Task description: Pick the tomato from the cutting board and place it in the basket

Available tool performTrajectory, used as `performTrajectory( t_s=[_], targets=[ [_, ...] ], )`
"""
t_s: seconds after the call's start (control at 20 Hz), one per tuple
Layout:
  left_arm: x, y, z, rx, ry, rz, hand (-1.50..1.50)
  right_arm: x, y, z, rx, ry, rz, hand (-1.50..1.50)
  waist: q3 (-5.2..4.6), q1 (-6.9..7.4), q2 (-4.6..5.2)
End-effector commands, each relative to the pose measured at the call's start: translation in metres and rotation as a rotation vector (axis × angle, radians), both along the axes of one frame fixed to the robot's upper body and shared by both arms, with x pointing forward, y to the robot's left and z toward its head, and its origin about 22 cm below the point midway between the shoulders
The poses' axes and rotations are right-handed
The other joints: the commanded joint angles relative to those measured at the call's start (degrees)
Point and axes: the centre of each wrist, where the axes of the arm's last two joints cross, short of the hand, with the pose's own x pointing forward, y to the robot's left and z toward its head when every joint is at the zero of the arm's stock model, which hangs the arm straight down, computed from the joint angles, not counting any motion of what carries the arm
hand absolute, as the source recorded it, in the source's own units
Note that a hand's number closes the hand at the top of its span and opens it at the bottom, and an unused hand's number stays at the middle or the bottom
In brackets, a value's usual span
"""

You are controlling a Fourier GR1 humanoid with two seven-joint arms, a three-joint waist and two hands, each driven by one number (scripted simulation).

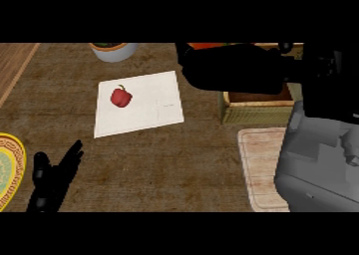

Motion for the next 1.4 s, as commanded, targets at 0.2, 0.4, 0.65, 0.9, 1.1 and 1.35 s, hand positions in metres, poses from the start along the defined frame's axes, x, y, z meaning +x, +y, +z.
performTrajectory(
  t_s=[0.2,0.4,0.65,0.9,1.1,1.35],
  targets=[
    [-0.002,-0.009,-0.011,-0.013,0.038,0.002,0.00,0.054,-0.027,0.018,-0.031,0.165,-0.121,1.50,-0.31,-0.12,0.49],
    [-0.006,-0.001,-0.001,-0.007,0.056,-0.009,0.00,0.080,-0.025,0.030,-0.047,0.170,-0.132,1.50,-0.31,0.42,0.54],
    [-0.003,-0.001,-0.002,-0.006,0.037,0.020,0.00,0.100,-0.072,-0.009,-0.004,0.180,-0.121,1.50,-0.27,0.04,0.53],
    [-0.009,-0.005,-0.012,-0.013,0.048,-0.005,0.00,0.116,-0.081,-0.023,0.219,0.201,-0.111,1.50,-0.26,0.38,0.66],
    [0.001,-0.005,-0.013,-0.003,0.029,0.001,0.00,0.130,-0.088,-0.055,0.190,0.195,-0.090,1.50,-0.29,0.07,0.59],
    [-0.005,-0.004,-0.008,-0.009,0.037,-0.007,0.00,0.143,-0.128,-0.085,0.196,0.199,-0.097,1.50,-0.27,0.17,0.60]
  ],
)
